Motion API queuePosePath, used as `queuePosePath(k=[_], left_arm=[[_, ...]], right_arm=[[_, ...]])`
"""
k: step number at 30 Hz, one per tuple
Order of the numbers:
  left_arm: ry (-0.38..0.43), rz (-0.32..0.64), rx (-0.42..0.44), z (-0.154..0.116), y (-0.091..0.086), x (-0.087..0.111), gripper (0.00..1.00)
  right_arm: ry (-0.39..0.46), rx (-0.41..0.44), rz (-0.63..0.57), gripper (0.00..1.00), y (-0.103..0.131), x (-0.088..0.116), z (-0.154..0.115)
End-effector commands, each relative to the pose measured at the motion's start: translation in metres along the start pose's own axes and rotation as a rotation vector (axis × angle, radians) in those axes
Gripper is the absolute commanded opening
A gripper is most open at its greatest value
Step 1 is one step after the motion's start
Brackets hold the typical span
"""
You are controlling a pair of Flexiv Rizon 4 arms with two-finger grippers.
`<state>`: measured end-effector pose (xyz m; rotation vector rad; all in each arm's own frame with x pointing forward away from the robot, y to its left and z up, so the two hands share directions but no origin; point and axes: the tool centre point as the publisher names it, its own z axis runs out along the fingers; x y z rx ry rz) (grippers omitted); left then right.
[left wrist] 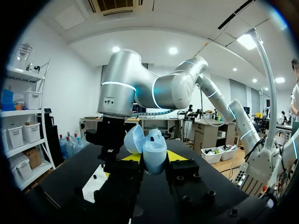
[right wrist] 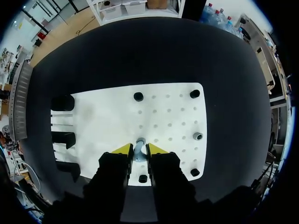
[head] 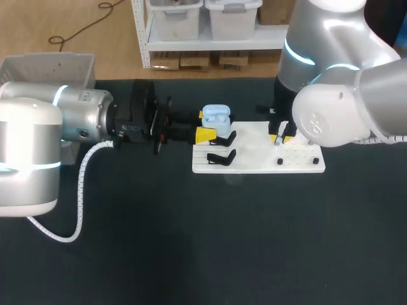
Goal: Pick up each earbud case from the left stands, insert the matching earbuds, close the lid, and place the case in the box.
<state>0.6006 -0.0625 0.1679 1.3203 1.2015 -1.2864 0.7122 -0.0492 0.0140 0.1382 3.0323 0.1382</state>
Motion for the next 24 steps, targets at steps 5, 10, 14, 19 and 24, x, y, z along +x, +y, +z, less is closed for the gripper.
queuePosePath(k=[5, 10, 14, 19, 24], left_arm=[[0.000, 0.001, 0.000, 0.000, 0.000, 0.000, 0.00], [0.000, 0.001, 0.000, 0.000, 0.000, 0.000, 0.00], [0.000, 0.001, 0.000, 0.000, 0.000, 0.000, 0.00], [0.000, 0.001, 0.000, 0.000, 0.000, 0.000, 0.00], [0.000, 0.001, 0.000, 0.000, 0.000, 0.000, 0.00]], right_arm=[[-0.011, -0.020, -0.003, 0.00, -0.001, 0.013, -0.017], [-0.044, -0.016, -0.004, 0.00, -0.002, 0.022, -0.036], [-0.071, -0.016, -0.002, 0.00, -0.003, 0.030, -0.056], [-0.095, -0.017, -0.005, 0.00, -0.001, 0.040, -0.090], [-0.023, -0.064, 0.017, 0.00, -0.001, 0.046, -0.128]])
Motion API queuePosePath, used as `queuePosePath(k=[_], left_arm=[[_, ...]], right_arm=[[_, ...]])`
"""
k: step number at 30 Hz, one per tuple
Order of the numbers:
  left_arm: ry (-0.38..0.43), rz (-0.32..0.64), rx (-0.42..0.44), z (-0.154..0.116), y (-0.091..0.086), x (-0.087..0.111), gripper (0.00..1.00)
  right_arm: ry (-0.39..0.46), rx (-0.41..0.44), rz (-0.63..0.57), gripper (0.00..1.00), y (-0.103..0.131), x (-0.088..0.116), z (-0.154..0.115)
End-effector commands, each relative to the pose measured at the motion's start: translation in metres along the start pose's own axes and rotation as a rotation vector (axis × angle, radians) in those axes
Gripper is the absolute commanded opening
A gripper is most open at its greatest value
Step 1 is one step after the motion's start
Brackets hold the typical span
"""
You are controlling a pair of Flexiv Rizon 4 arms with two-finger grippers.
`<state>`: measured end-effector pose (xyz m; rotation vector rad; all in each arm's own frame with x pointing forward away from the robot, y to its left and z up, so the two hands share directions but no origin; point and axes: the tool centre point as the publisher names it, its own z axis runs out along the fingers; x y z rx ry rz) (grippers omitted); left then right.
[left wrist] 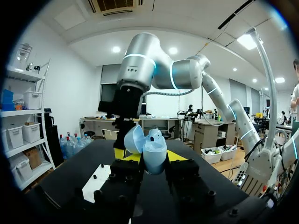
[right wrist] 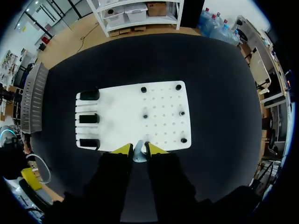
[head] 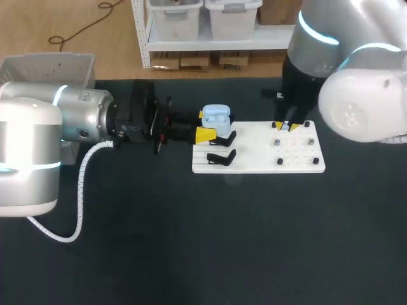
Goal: Pick up each earbud case from the left stands, insert the matching earbuds, close the lid, and place the case in the box.
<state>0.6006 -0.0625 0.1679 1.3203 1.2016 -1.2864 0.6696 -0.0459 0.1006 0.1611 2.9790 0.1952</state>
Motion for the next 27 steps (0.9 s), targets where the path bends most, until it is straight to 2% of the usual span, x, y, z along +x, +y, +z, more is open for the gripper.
queuePosePath(k=[1, 7, 13, 14, 19, 27], left_arm=[[0.000, 0.001, 0.000, 0.000, 0.000, 0.000, 0.00], [0.000, 0.001, 0.000, 0.000, 0.000, 0.000, 0.00], [0.000, 0.001, 0.000, 0.000, 0.000, 0.000, 0.00], [0.000, 0.001, 0.000, 0.000, 0.000, 0.000, 0.00], [0.000, 0.001, 0.000, 0.000, 0.000, 0.000, 0.00], [0.000, 0.001, 0.000, 0.000, 0.000, 0.000, 0.00]], right_arm=[[0.029, -0.027, -0.003, 0.00, -0.006, 0.012, -0.047], [0.045, -0.076, -0.070, 0.00, 0.017, 0.025, -0.098], [0.095, -0.044, -0.162, 0.00, 0.046, 0.041, -0.131], [0.119, -0.053, -0.176, 0.00, 0.051, 0.043, -0.134], [0.136, -0.056, -0.237, 0.00, 0.075, 0.055, -0.146], [0.177, -0.105, -0.290, 0.00, 0.106, 0.064, -0.145]])
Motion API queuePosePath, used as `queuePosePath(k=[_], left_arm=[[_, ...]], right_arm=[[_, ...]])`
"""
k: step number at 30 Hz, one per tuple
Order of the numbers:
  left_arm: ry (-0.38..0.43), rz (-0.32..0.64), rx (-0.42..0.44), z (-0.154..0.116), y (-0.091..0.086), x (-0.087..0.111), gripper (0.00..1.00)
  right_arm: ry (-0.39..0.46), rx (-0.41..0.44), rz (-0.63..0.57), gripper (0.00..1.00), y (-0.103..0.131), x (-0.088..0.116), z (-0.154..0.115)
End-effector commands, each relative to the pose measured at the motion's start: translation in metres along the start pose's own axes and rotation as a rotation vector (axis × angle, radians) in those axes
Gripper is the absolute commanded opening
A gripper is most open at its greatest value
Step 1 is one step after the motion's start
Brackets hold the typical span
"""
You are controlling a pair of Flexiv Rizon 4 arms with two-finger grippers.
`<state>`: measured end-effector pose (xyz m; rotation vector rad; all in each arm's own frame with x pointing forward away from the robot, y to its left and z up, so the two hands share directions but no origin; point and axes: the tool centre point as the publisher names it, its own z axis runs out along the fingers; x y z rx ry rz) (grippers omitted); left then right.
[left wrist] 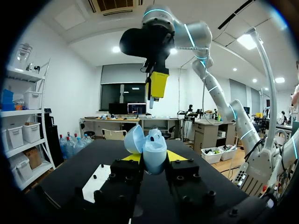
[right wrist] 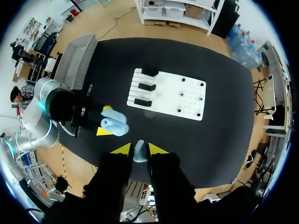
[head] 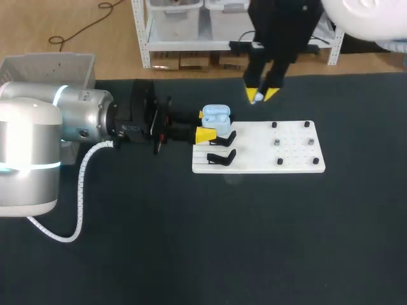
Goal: Pick up each earbud case from the left stands, insert the matching earbuds, close the lid, and place the case in the box.
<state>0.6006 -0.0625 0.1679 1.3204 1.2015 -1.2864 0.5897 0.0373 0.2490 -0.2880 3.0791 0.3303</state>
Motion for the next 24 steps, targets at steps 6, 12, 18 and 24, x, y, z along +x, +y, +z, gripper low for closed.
queuePosePath(k=[6, 12, 18, 24], left_arm=[[0.000, 0.001, 0.000, 0.000, 0.000, 0.000, 0.00], [0.000, 0.001, 0.000, 0.000, 0.000, 0.000, 0.00], [0.000, 0.001, 0.000, 0.000, 0.000, 0.000, 0.00], [0.000, 0.001, 0.000, 0.000, 0.000, 0.000, 0.00]], right_arm=[[0.063, -0.043, -0.041, 0.00, 0.030, -0.006, 0.010], [0.089, -0.047, -0.060, 0.00, 0.044, -0.008, 0.017], [0.102, -0.042, -0.077, 0.00, 0.055, -0.008, 0.022], [0.093, -0.047, -0.084, 0.00, 0.062, -0.009, 0.033]])
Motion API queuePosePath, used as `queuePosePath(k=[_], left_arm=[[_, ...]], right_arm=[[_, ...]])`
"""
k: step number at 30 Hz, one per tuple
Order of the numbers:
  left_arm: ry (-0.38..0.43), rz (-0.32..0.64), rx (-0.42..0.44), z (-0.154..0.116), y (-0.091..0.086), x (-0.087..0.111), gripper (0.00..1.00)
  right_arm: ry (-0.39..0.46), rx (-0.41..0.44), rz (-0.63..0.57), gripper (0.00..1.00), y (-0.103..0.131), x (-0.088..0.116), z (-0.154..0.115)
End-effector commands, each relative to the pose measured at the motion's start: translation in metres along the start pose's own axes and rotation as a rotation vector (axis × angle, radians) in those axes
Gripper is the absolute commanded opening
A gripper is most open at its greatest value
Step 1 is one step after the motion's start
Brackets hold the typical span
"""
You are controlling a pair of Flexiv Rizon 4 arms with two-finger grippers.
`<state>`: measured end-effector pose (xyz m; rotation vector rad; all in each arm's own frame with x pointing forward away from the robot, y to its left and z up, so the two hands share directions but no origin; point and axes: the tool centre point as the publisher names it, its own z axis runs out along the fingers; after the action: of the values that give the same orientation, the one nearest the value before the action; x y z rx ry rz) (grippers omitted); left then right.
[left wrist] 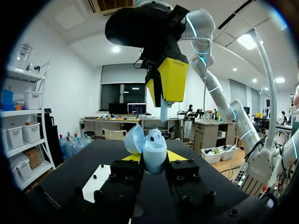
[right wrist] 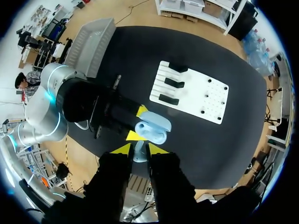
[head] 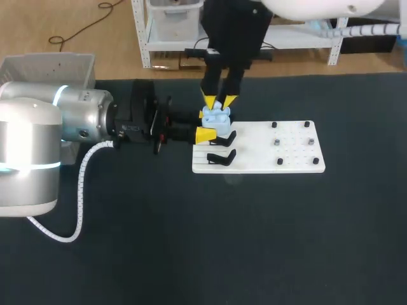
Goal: Pick up each earbud case from the left stands, insert the matching earbuds, close the lid, and place the case in the box.
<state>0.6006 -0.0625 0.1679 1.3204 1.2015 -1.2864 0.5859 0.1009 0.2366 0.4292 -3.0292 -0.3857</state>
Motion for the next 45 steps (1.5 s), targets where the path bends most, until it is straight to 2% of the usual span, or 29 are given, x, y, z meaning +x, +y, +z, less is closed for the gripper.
queuePosePath(k=[1, 45], left_arm=[[0.000, 0.001, 0.000, 0.000, 0.000, 0.000, 0.00], [0.000, 0.001, 0.000, 0.000, 0.000, 0.000, 0.00]], right_arm=[[-0.004, 0.002, -0.001, 0.00, 0.002, -0.003, 0.008], [0.034, 0.017, -0.007, 0.00, -0.004, -0.013, 0.023]])
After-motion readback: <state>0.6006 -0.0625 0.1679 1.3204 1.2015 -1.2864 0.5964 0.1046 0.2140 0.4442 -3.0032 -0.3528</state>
